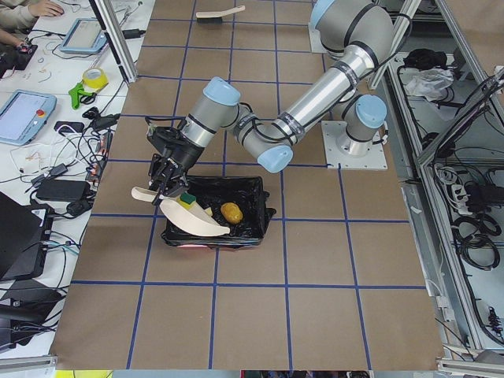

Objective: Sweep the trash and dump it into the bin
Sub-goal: 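Release the brush on the table with the right gripper and raise it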

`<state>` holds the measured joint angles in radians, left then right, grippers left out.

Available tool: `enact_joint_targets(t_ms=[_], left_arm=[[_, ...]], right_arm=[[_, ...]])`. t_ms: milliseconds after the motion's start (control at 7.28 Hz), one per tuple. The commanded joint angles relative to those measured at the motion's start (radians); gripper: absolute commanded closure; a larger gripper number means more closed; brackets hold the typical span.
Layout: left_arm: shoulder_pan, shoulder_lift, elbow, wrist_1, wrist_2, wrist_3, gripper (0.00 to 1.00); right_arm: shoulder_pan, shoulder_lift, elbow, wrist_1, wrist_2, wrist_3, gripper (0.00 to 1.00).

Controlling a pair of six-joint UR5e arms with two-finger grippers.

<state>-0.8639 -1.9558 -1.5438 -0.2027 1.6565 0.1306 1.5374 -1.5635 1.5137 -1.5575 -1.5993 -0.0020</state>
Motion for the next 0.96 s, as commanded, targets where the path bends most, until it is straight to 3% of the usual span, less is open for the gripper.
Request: enact_joint_targets(t_ms=[0,549,824], left_arm=[[-0.003,0.005,-0.022,0.066,-0.003,0.032,1.00],[-0.066,0.011,-0.035,0.118,0.058,0.044,1.00],[-0.067,-0.003,-0.036,0.214,0.062,0.131,1.00]], right_arm=[[0.010,-0.016,0.006,0.007,0.045,0.008,0.00],[0.013,-0.043,0.028,0.001,0.056,-0.004,0.00],[0.013,-0.043,0.026,-0.004,0.058,-0.003,0.00]])
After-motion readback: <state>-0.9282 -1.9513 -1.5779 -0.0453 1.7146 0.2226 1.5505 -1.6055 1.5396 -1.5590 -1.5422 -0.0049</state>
